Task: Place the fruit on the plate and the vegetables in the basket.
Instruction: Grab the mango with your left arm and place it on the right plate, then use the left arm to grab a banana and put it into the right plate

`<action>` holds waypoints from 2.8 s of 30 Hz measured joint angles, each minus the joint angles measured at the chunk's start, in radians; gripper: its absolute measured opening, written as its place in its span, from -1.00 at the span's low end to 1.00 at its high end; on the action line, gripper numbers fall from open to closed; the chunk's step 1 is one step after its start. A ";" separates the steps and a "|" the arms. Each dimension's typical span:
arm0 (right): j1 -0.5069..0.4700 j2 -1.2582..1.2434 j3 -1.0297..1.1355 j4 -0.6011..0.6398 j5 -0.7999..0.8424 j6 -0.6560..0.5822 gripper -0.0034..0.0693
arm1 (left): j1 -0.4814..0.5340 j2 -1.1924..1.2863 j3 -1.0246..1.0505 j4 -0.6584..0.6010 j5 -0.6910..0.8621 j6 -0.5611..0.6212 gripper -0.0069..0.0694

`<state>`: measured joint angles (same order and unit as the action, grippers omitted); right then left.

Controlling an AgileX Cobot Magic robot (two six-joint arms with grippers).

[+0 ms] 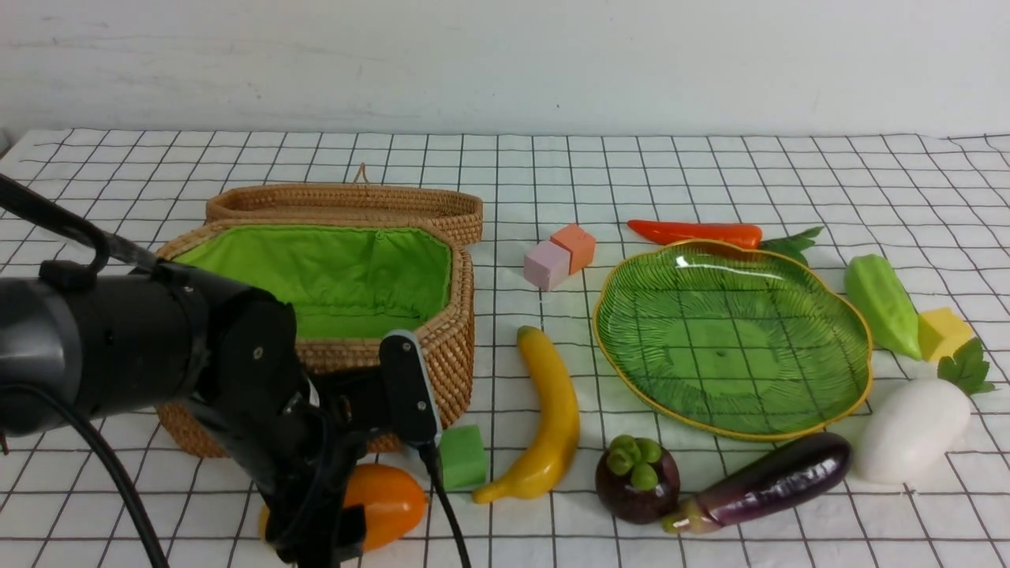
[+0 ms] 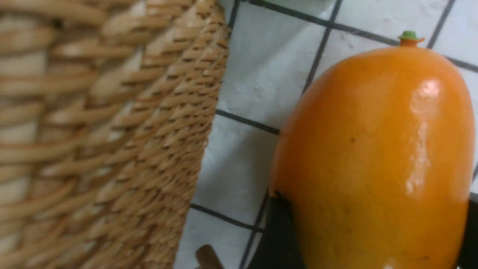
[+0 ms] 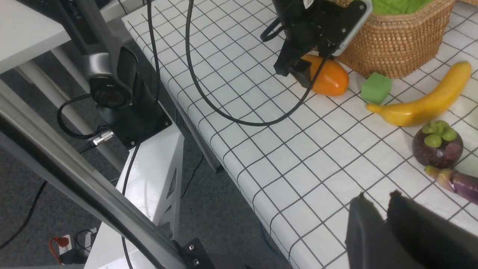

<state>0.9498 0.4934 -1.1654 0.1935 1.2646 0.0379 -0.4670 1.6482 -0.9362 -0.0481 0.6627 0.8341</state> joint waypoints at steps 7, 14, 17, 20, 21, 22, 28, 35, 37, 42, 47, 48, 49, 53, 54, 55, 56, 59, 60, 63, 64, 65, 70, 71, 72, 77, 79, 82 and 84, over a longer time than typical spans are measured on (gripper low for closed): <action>0.000 0.000 0.000 0.002 0.000 0.000 -0.60 | -0.001 0.005 0.002 -0.037 0.028 -0.066 0.74; 0.000 0.000 0.000 0.002 0.000 0.000 -0.58 | -0.002 0.022 0.012 -0.048 0.046 -0.081 0.84; 0.000 0.000 0.000 0.002 0.000 0.000 -0.58 | -0.002 0.022 0.012 -0.056 0.034 -0.081 0.73; 0.000 0.000 0.000 0.002 0.000 0.000 -0.58 | -0.002 0.022 0.012 -0.077 0.033 -0.081 0.64; 0.000 0.000 0.000 0.002 0.000 0.000 -0.58 | -0.002 0.022 0.012 -0.090 0.035 -0.081 0.64; 0.000 0.000 0.000 0.002 0.000 0.000 -0.58 | -0.002 0.022 0.012 -0.100 0.042 -0.081 0.64; 0.000 0.000 0.000 -0.001 0.000 0.000 -0.58 | -0.002 0.006 0.012 -0.115 0.148 -0.081 0.64; 0.000 0.000 0.000 -0.023 0.000 0.042 -0.58 | -0.014 -0.163 0.007 -0.263 0.258 -0.085 0.64; 0.000 0.000 0.000 -0.066 0.000 0.095 -0.58 | -0.051 -0.226 -0.027 -0.326 0.253 -0.101 0.64; 0.000 0.000 0.000 -0.308 0.000 0.332 -0.57 | -0.222 -0.204 -0.237 -0.411 0.066 -0.178 0.64; 0.000 0.000 0.000 -0.502 0.000 0.483 -0.56 | -0.261 0.050 -0.529 -0.421 -0.013 -0.232 0.64; 0.000 0.000 0.000 -0.519 0.000 0.493 -0.56 | -0.261 0.089 -0.569 -0.418 -0.015 -0.237 0.64; 0.000 0.000 0.000 -0.529 0.000 0.500 -0.56 | -0.261 0.170 -0.651 -0.408 -0.016 -0.257 0.64; 0.000 0.000 0.000 -0.534 0.001 0.506 -0.55 | -0.261 0.411 -0.907 -0.381 0.042 -0.315 0.64; 0.000 -0.001 0.000 -0.533 0.001 0.506 -0.55 | -0.261 0.467 -0.971 -0.370 0.059 -0.335 0.64; 0.000 -0.001 0.000 -0.533 0.001 0.506 -0.55 | -0.261 0.478 -0.984 -0.368 0.066 -0.343 0.64; 0.000 -0.003 0.000 -0.530 0.001 0.506 -0.54 | -0.261 0.566 -1.093 -0.335 0.080 -0.380 0.64; 0.000 -0.008 0.000 -0.526 0.001 0.506 -0.54 | -0.261 0.670 -1.230 -0.268 0.087 -0.431 0.64; 0.000 -0.009 0.000 -0.526 0.001 0.506 -0.53 | -0.261 0.696 -1.264 -0.246 0.087 -0.445 0.64; 0.000 -0.011 0.000 -0.522 0.001 0.506 -0.52 | -0.261 0.768 -1.345 -0.198 0.076 -0.464 0.64; 0.000 -0.011 0.000 -0.522 0.001 0.507 -0.52 | -0.261 0.781 -1.348 -0.196 0.065 -0.467 0.64; 0.000 -0.011 0.000 -0.522 0.001 0.506 -0.52 | -0.261 0.789 -1.349 -0.196 0.057 -0.468 0.64; 0.000 -0.011 0.000 -0.519 0.001 0.493 -0.52 | -0.261 0.808 -1.349 -0.196 0.042 -0.470 0.81; 0.000 -0.011 0.000 -0.518 0.001 0.493 -0.51 | -0.261 0.808 -1.349 -0.196 0.040 -0.470 0.86; 0.000 -0.011 0.000 -0.517 0.001 0.493 -0.51 | -0.261 0.807 -1.352 -0.196 0.040 -0.470 0.90; 0.000 -0.011 0.000 -0.513 0.001 0.491 -0.50 | -0.261 0.768 -1.352 -0.199 0.071 -0.494 0.94; 0.000 -0.011 0.000 -0.512 0.001 0.491 -0.50 | -0.261 0.714 -1.352 -0.199 0.116 -0.516 0.91; 0.000 -0.011 0.000 -0.512 0.001 0.491 -0.50 | -0.261 0.607 -1.352 -0.200 0.230 -0.566 0.77; 0.000 -0.011 0.000 -0.512 0.001 0.490 -0.50 | -0.261 0.540 -1.352 -0.197 0.316 -0.612 0.60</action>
<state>0.9498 0.4827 -1.1654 -0.3189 1.2654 0.5279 -0.7283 2.1882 -2.2881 -0.2448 0.9785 0.2223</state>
